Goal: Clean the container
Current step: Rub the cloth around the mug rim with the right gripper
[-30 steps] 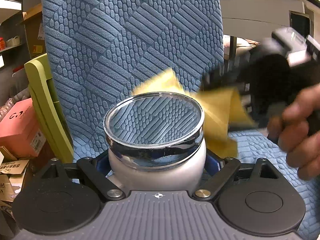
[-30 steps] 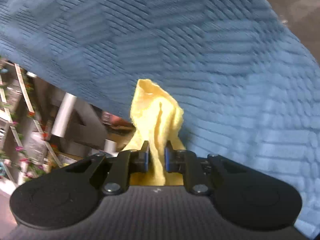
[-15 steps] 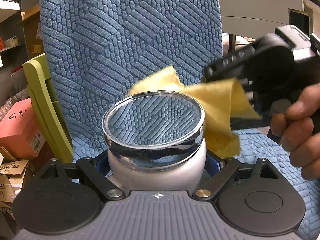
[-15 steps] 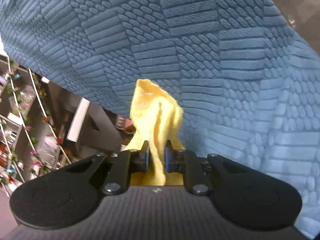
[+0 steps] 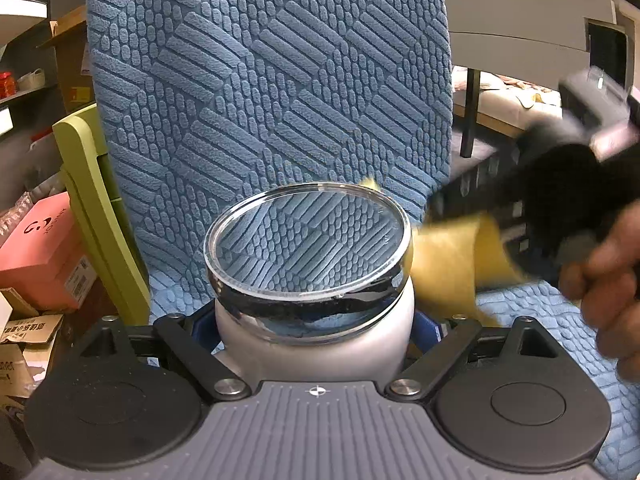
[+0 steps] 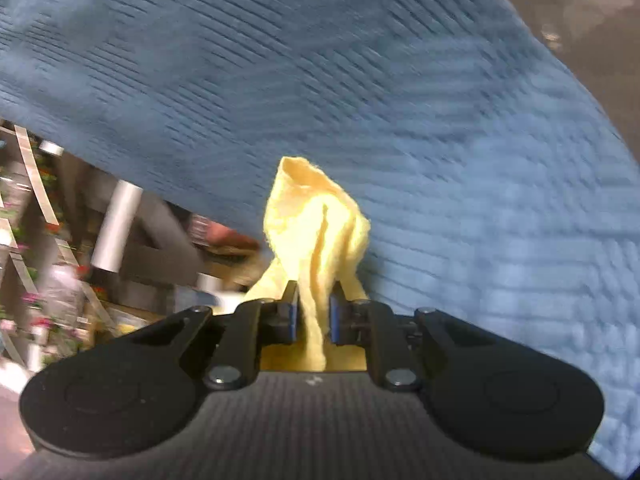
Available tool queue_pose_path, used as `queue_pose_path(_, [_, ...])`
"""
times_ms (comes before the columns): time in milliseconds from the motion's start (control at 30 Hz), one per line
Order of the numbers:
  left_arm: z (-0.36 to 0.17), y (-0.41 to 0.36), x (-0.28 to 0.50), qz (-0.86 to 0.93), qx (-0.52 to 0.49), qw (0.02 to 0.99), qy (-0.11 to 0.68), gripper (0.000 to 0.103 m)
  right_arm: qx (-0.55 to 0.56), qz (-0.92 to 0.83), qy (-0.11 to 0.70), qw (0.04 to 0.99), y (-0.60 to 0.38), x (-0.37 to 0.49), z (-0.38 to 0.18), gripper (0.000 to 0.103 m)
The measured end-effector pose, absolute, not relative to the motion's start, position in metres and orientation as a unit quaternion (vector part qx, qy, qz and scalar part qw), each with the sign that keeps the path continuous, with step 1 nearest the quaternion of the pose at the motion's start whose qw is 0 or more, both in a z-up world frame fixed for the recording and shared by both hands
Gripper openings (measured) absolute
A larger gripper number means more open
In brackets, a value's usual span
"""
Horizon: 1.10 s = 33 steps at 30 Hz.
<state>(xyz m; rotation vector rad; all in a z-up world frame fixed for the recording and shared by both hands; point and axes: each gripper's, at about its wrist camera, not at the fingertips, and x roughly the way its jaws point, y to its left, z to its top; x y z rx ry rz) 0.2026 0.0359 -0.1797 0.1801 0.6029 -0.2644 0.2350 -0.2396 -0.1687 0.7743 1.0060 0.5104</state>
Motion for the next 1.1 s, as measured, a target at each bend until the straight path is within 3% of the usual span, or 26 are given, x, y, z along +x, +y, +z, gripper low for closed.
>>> queue_pose_path(233, [-0.174,0.028,0.195,-0.135,0.075,0.941,0.302,0.092,0.391,0.274,0.405,0.780,-0.238,0.228,-0.147,0.016])
queue_pose_path(433, [-0.169,0.015,0.182,-0.135,0.095,0.937,0.306,0.092,0.359,0.226,0.450,0.786,-0.246,0.226,-0.171,0.016])
queue_pose_path(667, [-0.151,0.009,0.155,-0.137,0.106,0.937,0.303,0.093,0.375,0.248,0.414,0.792,-0.259,0.214,-0.149,0.016])
queue_pose_path(800, [-0.146,0.005,0.142,-0.134,0.104,0.937,0.304,0.093,0.359,0.217,0.447,0.790,-0.264,0.209,-0.167,0.016])
queue_pose_path(1100, [-0.142,0.005,0.128,-0.137,0.094,0.938,0.304,0.085,0.383,0.222,0.413,0.796,-0.266,0.187,-0.150,0.016])
